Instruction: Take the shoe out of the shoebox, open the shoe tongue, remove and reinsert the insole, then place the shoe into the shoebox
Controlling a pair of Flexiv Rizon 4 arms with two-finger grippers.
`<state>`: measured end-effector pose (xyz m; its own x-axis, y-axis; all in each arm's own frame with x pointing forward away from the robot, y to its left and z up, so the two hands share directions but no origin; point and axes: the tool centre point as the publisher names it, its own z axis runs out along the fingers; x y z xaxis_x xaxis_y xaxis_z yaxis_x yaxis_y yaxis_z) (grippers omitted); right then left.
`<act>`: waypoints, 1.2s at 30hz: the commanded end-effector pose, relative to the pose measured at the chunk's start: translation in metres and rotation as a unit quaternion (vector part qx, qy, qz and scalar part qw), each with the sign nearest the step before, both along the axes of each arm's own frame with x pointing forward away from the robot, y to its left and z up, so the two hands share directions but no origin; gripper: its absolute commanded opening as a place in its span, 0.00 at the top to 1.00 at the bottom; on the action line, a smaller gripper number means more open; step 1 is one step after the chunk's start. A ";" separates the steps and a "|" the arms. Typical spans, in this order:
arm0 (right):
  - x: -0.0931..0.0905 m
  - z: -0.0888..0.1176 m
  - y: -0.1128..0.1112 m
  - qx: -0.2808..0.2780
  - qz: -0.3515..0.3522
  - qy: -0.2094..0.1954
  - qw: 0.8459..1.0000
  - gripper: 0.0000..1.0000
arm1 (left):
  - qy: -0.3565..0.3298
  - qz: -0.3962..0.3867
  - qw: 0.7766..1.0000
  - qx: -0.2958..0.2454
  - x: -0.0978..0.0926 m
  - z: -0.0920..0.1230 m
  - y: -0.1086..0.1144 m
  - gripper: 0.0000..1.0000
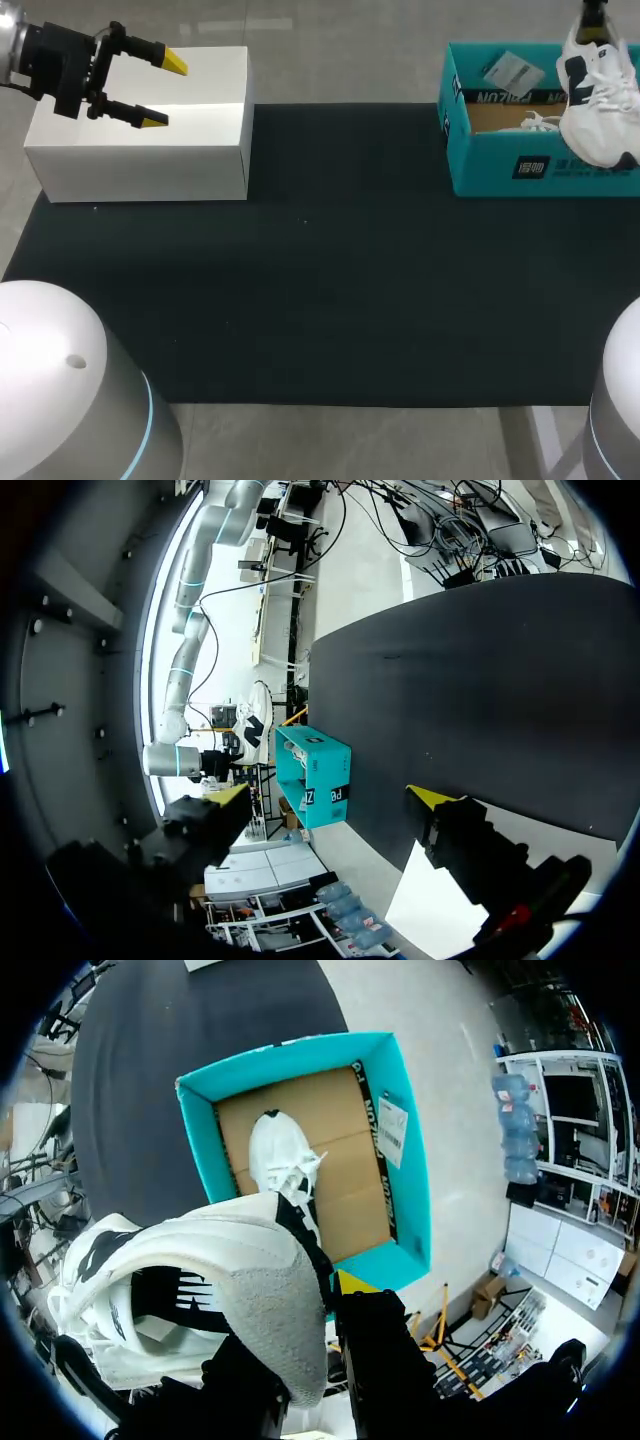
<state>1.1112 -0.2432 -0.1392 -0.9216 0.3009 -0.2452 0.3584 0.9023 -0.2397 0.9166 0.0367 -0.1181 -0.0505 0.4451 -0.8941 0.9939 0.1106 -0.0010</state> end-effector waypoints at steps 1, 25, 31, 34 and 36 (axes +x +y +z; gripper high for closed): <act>0.030 -0.008 -0.025 -0.005 -0.004 0.013 1.000 1.00 | 0.000 0.000 1.000 0.002 0.000 0.001 0.000 0.00; 0.099 -0.039 -0.104 0.077 -0.157 0.052 0.983 1.00 | 0.000 0.000 1.000 0.002 0.000 0.001 0.000 0.00; 0.102 -0.046 -0.115 0.075 -0.296 0.055 0.951 1.00 | 0.000 0.000 1.000 0.002 0.000 0.001 0.000 0.00; 0.100 -0.050 -0.119 0.074 -0.386 0.046 0.918 1.00 | 0.000 0.000 1.000 0.002 0.000 0.001 0.000 0.00; 0.095 -0.052 -0.123 0.084 -0.446 0.034 0.890 1.00 | 0.000 0.000 1.000 0.002 0.000 0.001 0.000 0.00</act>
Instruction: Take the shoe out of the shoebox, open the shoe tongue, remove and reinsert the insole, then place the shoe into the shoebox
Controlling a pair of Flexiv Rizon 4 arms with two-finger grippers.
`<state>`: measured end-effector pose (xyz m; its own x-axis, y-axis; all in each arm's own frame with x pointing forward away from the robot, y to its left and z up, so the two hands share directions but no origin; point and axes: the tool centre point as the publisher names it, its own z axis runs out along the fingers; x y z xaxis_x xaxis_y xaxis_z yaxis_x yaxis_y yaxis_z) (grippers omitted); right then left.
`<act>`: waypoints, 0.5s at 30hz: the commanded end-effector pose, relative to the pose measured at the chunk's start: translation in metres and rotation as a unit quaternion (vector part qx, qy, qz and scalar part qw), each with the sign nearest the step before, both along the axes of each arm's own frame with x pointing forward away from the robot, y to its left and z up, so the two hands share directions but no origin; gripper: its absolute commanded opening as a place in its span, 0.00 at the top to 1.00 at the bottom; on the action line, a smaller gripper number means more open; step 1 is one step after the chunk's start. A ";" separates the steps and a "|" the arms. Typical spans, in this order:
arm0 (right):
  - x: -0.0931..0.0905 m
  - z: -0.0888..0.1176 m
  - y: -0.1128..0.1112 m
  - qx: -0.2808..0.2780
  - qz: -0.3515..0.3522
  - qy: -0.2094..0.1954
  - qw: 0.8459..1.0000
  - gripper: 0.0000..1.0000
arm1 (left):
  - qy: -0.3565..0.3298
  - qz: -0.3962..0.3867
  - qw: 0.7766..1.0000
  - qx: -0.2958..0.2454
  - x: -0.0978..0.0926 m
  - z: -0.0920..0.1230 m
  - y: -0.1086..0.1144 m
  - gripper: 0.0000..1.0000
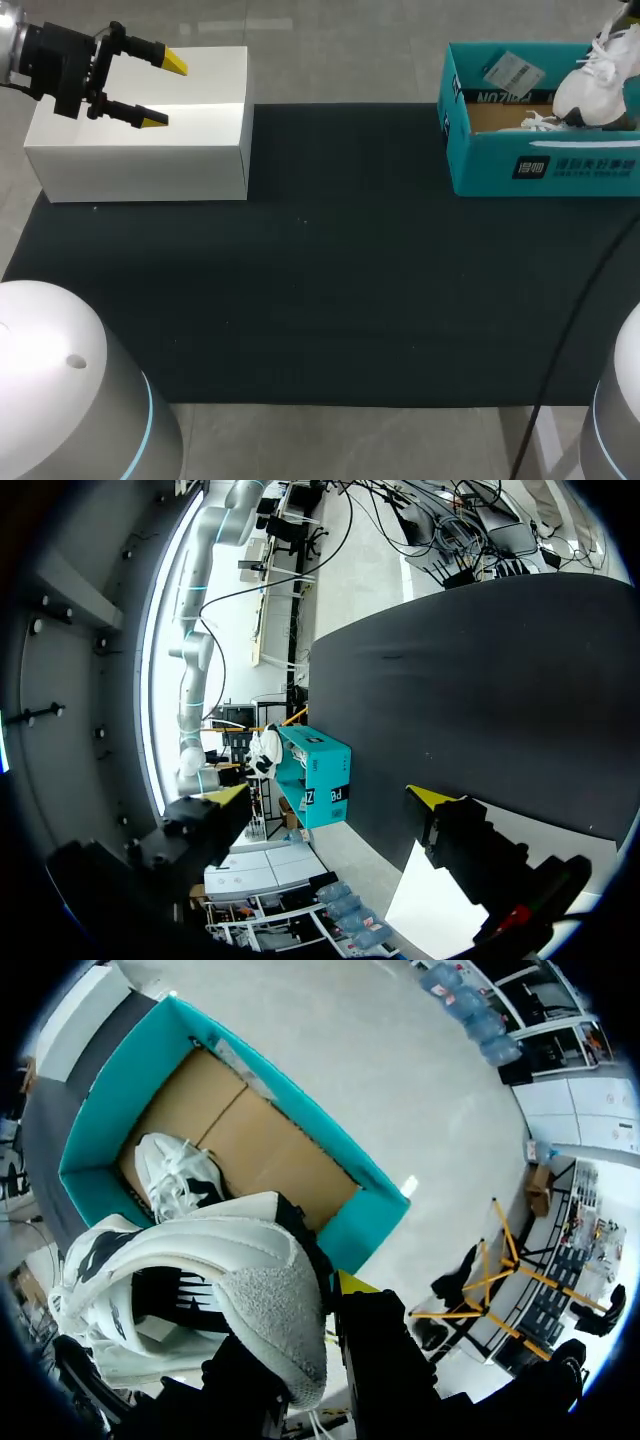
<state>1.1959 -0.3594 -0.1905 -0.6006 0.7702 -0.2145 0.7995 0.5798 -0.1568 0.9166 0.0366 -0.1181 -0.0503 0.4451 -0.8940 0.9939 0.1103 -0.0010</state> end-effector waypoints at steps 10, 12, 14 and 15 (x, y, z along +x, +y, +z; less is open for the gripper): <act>-0.010 0.009 -0.019 0.155 -0.420 -0.054 0.892 1.00 | 0.000 0.000 1.000 0.002 0.000 0.001 0.000 0.00; -0.010 0.012 -0.018 0.159 -0.454 -0.067 0.874 1.00 | 0.000 0.000 1.000 0.002 0.000 0.001 0.000 0.00; -0.009 0.015 -0.015 0.168 -0.480 -0.081 0.857 1.00 | 0.000 0.000 1.000 0.002 0.000 0.001 0.000 0.00; -0.009 0.016 -0.014 0.170 -0.489 -0.084 0.851 1.00 | 0.000 0.000 1.000 0.002 0.000 0.001 0.000 0.00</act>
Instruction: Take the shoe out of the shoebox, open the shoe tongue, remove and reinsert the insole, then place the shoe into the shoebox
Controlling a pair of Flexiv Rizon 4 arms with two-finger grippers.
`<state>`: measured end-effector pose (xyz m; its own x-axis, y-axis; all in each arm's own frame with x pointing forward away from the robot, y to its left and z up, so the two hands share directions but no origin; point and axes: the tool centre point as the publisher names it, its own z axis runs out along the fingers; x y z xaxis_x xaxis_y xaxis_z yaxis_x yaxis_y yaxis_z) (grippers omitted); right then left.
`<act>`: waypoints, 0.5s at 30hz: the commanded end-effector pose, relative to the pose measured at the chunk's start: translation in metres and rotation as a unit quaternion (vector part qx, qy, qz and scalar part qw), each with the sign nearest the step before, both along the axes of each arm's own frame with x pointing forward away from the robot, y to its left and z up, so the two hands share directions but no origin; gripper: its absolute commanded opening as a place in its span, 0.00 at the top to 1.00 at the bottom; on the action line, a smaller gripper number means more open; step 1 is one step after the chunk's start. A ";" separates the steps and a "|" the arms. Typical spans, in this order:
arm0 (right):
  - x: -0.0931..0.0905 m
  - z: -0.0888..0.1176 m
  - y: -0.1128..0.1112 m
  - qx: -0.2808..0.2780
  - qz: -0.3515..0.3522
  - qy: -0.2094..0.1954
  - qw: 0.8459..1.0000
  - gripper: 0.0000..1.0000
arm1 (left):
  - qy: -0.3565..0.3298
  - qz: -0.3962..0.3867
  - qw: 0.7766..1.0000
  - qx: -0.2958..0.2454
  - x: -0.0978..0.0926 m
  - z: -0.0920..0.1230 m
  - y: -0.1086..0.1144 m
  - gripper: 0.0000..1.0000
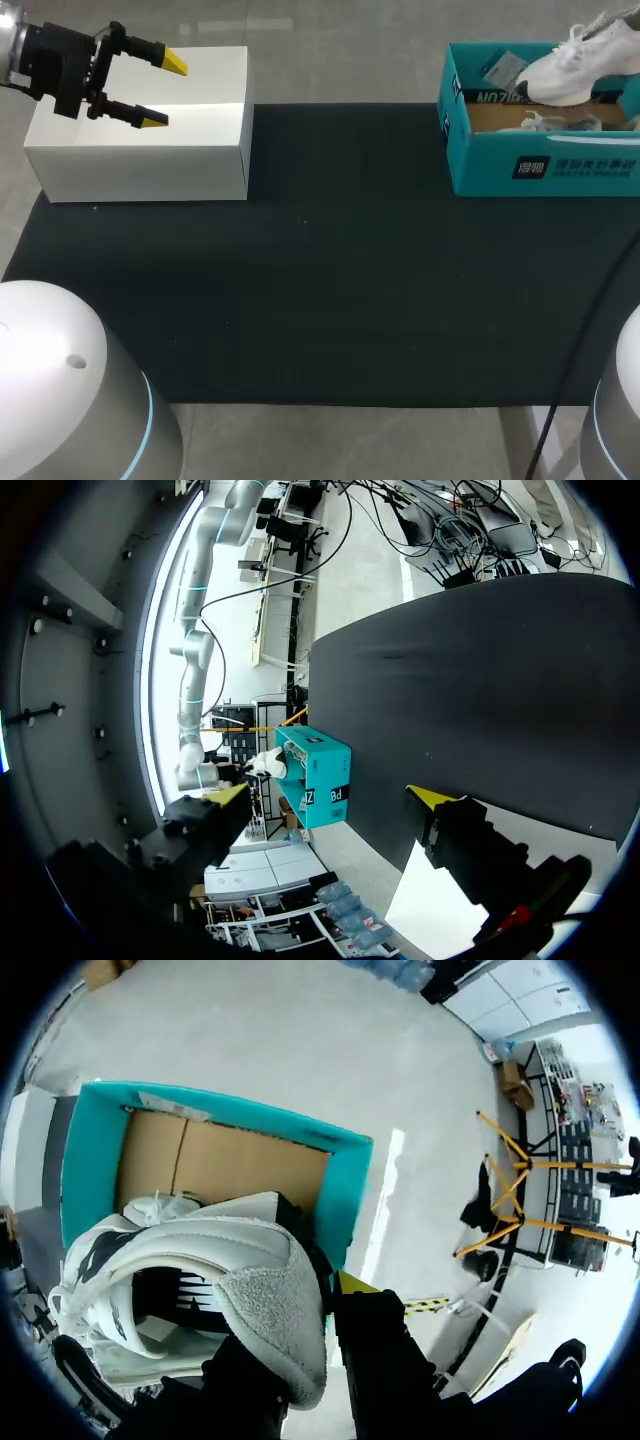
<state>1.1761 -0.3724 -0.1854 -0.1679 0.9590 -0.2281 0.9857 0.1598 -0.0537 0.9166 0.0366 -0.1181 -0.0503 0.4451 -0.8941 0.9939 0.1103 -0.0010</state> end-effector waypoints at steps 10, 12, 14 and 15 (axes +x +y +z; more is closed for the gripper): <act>0.014 0.013 0.005 0.137 -0.316 -0.098 0.934 1.00 | 0.000 0.000 1.000 0.002 0.000 0.001 0.000 0.00; 0.014 0.013 0.005 0.137 -0.316 -0.098 0.934 1.00 | 0.000 0.000 1.000 0.002 0.000 0.001 0.000 0.00; 0.014 0.013 0.005 0.137 -0.316 -0.098 0.934 1.00 | 0.000 0.000 1.000 0.002 0.000 0.001 0.000 0.00; 0.014 0.013 0.005 0.137 -0.316 -0.098 0.934 1.00 | 0.000 0.000 1.000 0.002 0.000 0.001 0.000 0.00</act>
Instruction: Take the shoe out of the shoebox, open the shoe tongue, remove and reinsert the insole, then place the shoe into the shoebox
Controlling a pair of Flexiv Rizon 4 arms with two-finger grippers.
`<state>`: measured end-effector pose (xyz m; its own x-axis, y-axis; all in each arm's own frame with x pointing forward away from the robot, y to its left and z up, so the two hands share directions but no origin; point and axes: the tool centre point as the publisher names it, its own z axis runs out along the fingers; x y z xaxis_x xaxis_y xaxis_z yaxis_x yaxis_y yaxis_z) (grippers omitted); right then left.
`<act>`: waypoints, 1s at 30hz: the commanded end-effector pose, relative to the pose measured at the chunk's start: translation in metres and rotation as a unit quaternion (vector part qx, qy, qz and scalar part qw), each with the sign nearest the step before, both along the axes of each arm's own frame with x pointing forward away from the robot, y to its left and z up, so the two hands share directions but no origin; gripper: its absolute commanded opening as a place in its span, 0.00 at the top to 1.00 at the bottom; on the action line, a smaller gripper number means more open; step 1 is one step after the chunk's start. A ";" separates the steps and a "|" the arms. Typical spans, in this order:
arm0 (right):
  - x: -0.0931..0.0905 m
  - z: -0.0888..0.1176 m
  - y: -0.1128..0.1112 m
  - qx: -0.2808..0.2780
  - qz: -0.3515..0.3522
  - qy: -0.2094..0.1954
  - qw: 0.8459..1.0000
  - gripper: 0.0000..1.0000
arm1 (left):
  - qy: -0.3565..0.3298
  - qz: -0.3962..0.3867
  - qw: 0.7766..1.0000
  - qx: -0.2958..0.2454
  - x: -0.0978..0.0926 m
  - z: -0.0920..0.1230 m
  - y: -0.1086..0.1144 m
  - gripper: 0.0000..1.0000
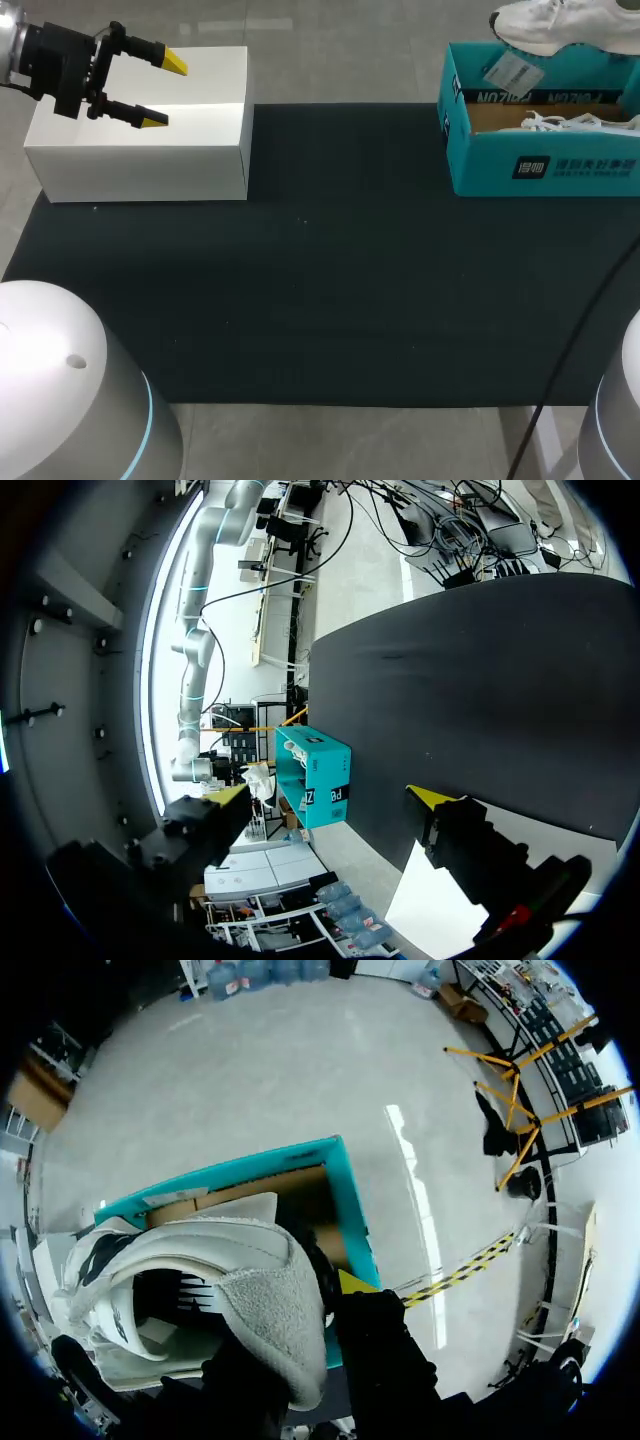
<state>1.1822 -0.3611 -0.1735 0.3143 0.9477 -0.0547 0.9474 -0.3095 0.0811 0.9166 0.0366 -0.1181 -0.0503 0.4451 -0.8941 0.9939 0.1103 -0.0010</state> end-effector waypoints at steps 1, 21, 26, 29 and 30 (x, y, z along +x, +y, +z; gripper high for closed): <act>0.007 0.002 -0.006 0.056 -0.085 -0.032 0.994 1.00 | 0.000 0.000 1.000 0.002 0.000 0.001 0.000 0.00; 0.007 -0.031 0.015 0.004 -0.018 -0.052 0.998 1.00 | 0.000 0.000 1.000 0.002 0.000 0.001 0.000 0.00; -0.008 -0.042 0.018 0.005 -0.009 -0.068 0.998 1.00 | 0.000 0.000 1.000 0.002 0.000 0.001 0.000 0.00; -0.014 -0.048 0.017 0.006 -0.009 -0.065 0.998 1.00 | 0.000 0.000 1.000 0.002 0.000 0.001 0.000 0.00; -0.015 -0.051 0.018 0.005 -0.009 -0.057 0.998 1.00 | 0.000 0.000 1.000 0.002 0.000 0.001 0.000 0.00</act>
